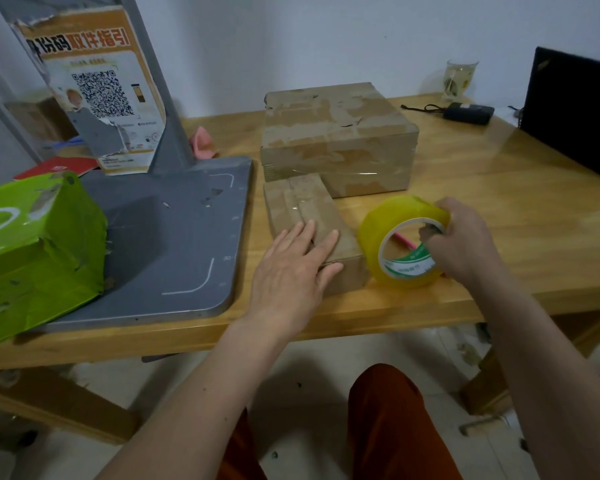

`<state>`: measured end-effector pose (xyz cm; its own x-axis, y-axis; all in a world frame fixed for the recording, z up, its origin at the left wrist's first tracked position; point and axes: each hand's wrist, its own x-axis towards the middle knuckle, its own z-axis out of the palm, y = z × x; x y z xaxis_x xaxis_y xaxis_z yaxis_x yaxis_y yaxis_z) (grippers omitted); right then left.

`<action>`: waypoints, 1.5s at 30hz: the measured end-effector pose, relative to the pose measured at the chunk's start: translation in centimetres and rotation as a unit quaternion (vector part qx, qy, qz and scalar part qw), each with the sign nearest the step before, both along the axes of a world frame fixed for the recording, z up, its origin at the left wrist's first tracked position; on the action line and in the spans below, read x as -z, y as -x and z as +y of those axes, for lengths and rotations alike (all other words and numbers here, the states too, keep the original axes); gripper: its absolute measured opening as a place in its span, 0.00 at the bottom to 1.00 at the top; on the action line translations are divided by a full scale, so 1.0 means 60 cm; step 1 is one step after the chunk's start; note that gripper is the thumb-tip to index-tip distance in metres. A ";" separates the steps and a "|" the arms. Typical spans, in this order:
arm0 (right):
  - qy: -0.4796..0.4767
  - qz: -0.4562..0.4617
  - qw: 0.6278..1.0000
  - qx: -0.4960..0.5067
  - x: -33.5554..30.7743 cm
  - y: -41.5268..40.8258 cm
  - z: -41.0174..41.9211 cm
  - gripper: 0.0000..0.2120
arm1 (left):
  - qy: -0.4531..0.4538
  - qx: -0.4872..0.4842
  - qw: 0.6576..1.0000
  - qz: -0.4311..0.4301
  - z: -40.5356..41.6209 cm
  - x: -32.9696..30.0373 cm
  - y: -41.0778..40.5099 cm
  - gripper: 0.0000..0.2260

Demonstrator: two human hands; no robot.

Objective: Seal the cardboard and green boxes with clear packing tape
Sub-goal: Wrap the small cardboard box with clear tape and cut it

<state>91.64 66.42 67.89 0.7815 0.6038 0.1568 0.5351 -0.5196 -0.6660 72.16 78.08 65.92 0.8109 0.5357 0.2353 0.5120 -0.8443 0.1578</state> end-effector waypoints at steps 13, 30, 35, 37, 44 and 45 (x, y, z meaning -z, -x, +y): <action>-0.014 0.039 0.999 -0.025 0.012 -0.004 -0.005 0.11 | 0.048 -0.066 0.988 0.132 -0.019 -0.037 -0.052 0.52; -0.411 0.600 0.682 -0.073 0.022 0.103 0.047 0.23 | 0.148 -0.088 0.983 -0.066 0.024 -0.012 0.006 0.28; -0.402 0.562 0.722 -0.045 0.004 0.125 0.073 0.15 | 0.220 -0.067 0.965 -0.129 0.027 -0.010 0.016 0.31; -0.397 0.495 0.772 -0.041 -0.021 0.125 0.074 0.11 | 0.260 -0.041 0.951 -0.162 0.025 -0.014 0.011 0.36; -0.321 0.250 0.910 -0.077 -0.064 0.110 0.071 0.13 | 0.224 0.027 0.904 -0.364 0.035 -0.016 -0.042 0.42; -0.301 0.238 0.920 -0.074 -0.059 0.112 0.070 0.16 | 0.241 0.032 0.894 -0.375 0.034 -0.004 -0.040 0.42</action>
<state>84.90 70.60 71.45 0.7651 0.6241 0.1589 0.1433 0.0755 -0.9868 74.58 80.14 66.15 0.5543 0.6800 0.4799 0.0620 -0.6088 0.7909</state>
